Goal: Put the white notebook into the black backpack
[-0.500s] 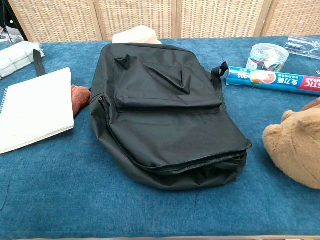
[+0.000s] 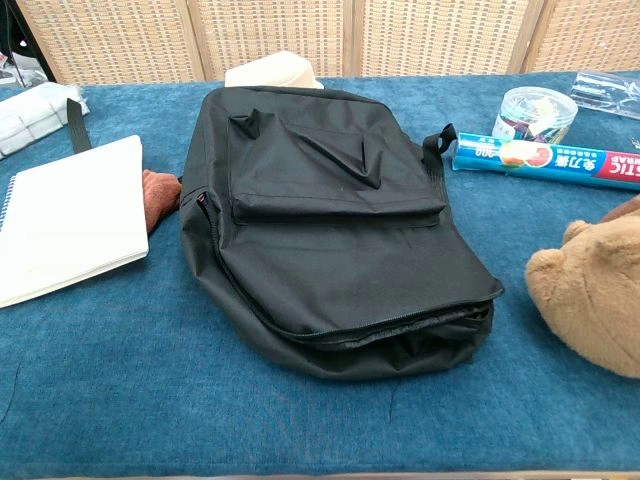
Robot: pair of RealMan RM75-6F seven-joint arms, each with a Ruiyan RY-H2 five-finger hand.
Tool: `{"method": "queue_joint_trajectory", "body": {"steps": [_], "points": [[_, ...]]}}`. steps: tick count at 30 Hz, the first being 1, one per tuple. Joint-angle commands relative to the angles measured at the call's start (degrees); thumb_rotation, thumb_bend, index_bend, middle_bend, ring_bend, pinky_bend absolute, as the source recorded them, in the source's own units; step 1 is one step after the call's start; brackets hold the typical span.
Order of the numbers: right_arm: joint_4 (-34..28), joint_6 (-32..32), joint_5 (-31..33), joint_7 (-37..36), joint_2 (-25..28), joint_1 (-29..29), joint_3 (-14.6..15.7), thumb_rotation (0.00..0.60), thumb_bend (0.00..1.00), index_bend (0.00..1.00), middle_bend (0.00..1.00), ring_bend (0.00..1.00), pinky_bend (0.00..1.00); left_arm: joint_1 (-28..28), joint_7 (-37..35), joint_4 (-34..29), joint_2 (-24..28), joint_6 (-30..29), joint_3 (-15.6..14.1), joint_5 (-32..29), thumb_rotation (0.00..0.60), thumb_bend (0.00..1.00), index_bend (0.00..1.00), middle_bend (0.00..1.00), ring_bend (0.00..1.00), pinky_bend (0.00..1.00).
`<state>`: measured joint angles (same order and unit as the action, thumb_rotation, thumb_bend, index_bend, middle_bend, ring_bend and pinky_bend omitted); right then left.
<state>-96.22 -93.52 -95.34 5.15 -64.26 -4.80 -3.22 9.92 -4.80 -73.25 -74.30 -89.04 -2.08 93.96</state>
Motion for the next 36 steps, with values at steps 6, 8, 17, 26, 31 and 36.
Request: {"method": "queue_joint_trajectory", "body": {"steps": [6,8,17,26,31,36], "points": [[-0.8,1.1,0.8,-1.5,0.0,0.0,-0.1,0.6,0.0,0.0,0.0,0.0,0.0,3.8,-0.6,12.6,-3.6,3.8,-2.2,5.4,0.6,0.04,0.0,0.0,0.0,0.0],[-1.0,1.5,1.0,-1.9,0.0,-0.1,0.0,0.6,0.0,0.0,0.0,0.0,0.0,4.4,-0.9,18.1,-5.7,4.2,-2.7,6.6,0.6,0.04,0.0,0.0,0.0,0.0],[-1.4,2.9,1.5,-2.5,0.0,-0.4,0.2,0.6,0.0,0.0,0.0,0.0,0.0,5.9,-9.5,38.2,-15.7,2.2,-4.2,9.2,0.6,0.04,0.0,0.0,0.0,0.0],[-1.6,3.1,1.8,-3.6,0.4,-0.3,0.0,0.6,0.0,0.0,0.0,0.0,0.0,7.3,-14.5,52.5,-23.5,-1.2,-5.4,10.7,0.6,0.04,0.0,0.0,0.0,0.0],[-1.6,3.3,1.9,-4.4,0.6,-0.3,0.0,0.6,0.0,0.0,0.0,0.0,0.0,8.0,-15.1,56.7,-26.5,-2.3,-5.7,10.6,0.6,0.04,0.0,0.0,0.0,0.0],[-1.7,3.3,1.9,-5.0,0.9,-0.3,0.0,0.6,0.0,0.0,0.0,0.0,0.0,8.8,-14.9,58.7,-28.2,-2.0,-6.3,10.7,0.6,0.04,0.0,0.0,0.0,0.0]]}}
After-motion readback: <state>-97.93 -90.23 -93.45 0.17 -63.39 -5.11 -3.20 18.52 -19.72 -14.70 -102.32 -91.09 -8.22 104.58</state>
